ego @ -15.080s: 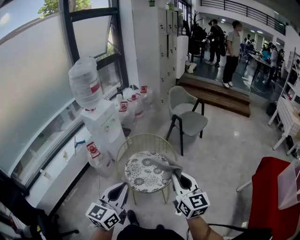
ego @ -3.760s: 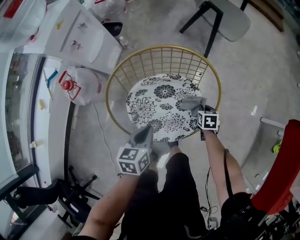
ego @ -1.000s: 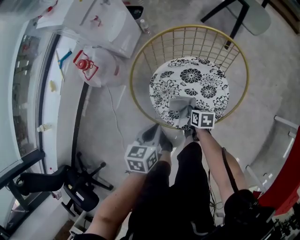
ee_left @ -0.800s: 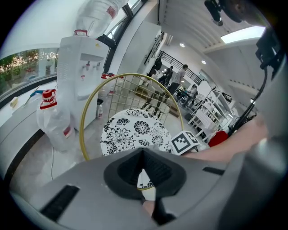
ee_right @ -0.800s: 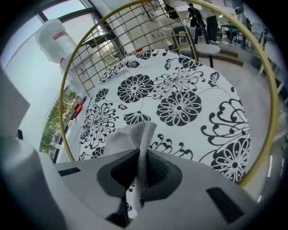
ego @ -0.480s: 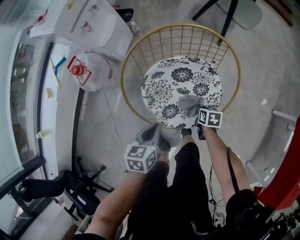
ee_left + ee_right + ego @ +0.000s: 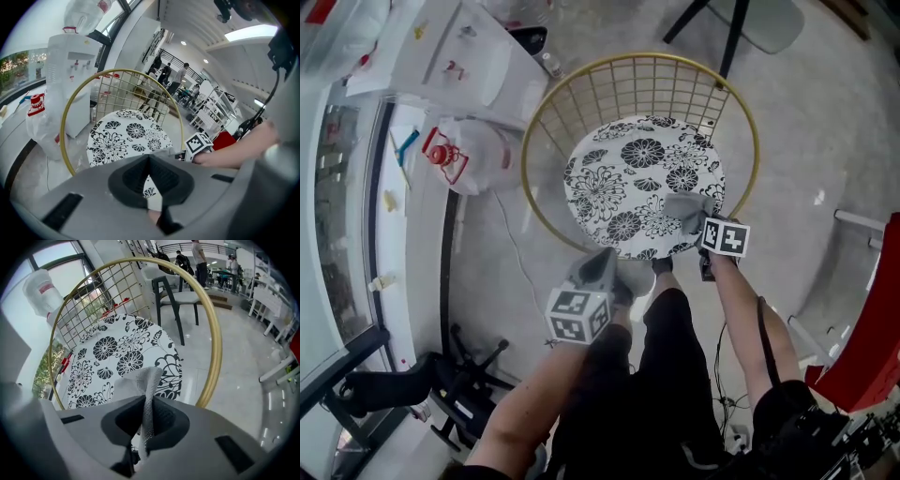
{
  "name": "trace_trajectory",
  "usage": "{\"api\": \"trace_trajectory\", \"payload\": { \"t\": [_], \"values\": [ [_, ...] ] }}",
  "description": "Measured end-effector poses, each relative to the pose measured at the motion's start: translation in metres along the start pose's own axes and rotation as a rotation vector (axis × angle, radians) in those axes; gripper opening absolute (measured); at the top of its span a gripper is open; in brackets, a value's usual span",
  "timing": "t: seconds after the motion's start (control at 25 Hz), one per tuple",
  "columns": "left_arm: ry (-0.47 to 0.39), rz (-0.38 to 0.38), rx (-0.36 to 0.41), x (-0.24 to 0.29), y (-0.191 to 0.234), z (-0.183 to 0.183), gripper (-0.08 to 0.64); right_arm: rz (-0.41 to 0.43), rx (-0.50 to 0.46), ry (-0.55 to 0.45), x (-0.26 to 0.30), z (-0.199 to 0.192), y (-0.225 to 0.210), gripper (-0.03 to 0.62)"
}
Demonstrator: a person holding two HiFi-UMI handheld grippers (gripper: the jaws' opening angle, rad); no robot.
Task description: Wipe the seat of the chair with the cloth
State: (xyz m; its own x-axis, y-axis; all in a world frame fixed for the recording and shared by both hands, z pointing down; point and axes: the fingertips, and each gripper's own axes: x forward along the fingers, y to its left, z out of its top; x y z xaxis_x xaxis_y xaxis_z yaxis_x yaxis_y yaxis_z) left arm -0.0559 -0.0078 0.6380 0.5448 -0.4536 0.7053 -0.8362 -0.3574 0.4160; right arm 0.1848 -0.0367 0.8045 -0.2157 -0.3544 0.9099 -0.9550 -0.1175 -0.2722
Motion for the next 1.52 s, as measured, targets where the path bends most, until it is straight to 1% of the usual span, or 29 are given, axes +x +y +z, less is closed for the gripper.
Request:
{"api": "trace_trajectory", "payload": {
  "t": [0.12,0.28,0.44,0.52,0.64,0.76,0.92,1.0,1.12,1.2,1.28,1.36,1.52],
  "values": [
    [0.009,-0.006,0.005,0.005,-0.005,0.000,0.006,-0.014,0.002,0.000,-0.006,0.001,-0.011,0.023],
    [0.012,-0.028,0.006,0.011,-0.014,0.004,0.006,-0.035,-0.020,-0.001,-0.015,0.003,-0.023,0.023],
    [0.007,-0.028,0.016,0.011,-0.018,0.009,0.005,-0.049,-0.008,-0.011,-0.028,0.005,-0.031,0.023],
    [0.003,-0.025,0.010,0.009,-0.018,0.012,0.006,-0.048,-0.009,-0.015,-0.036,0.007,-0.030,0.023],
    [-0.001,-0.025,0.017,0.003,-0.021,0.015,0.005,-0.020,-0.004,-0.021,-0.050,0.009,-0.018,0.023],
    [-0.010,-0.008,0.021,-0.013,-0.019,0.017,0.005,0.037,-0.050,-0.025,-0.066,0.010,0.011,0.023],
    [-0.032,0.036,-0.001,-0.038,-0.006,0.019,0.006,0.148,-0.133,-0.013,-0.079,0.004,0.073,0.023],
    [-0.041,0.060,-0.013,-0.050,0.000,0.016,0.006,0.198,-0.193,0.006,-0.080,-0.004,0.105,0.023],
    [-0.052,0.094,-0.035,-0.069,0.010,0.009,0.006,0.299,-0.280,0.033,-0.081,-0.019,0.155,0.023],
    [-0.056,0.118,-0.058,-0.079,0.016,0.002,0.006,0.370,-0.318,0.047,-0.080,-0.030,0.187,0.023],
    [-0.060,0.136,-0.079,-0.087,0.021,-0.006,0.006,0.428,-0.335,0.066,-0.076,-0.042,0.215,0.023],
    [-0.061,0.150,-0.096,-0.094,0.025,-0.014,0.006,0.477,-0.330,0.086,-0.070,-0.053,0.240,0.023],
    [-0.060,0.179,-0.131,-0.101,0.037,-0.029,0.006,0.540,-0.296,0.114,-0.049,-0.070,0.274,0.023]
  ]
}}
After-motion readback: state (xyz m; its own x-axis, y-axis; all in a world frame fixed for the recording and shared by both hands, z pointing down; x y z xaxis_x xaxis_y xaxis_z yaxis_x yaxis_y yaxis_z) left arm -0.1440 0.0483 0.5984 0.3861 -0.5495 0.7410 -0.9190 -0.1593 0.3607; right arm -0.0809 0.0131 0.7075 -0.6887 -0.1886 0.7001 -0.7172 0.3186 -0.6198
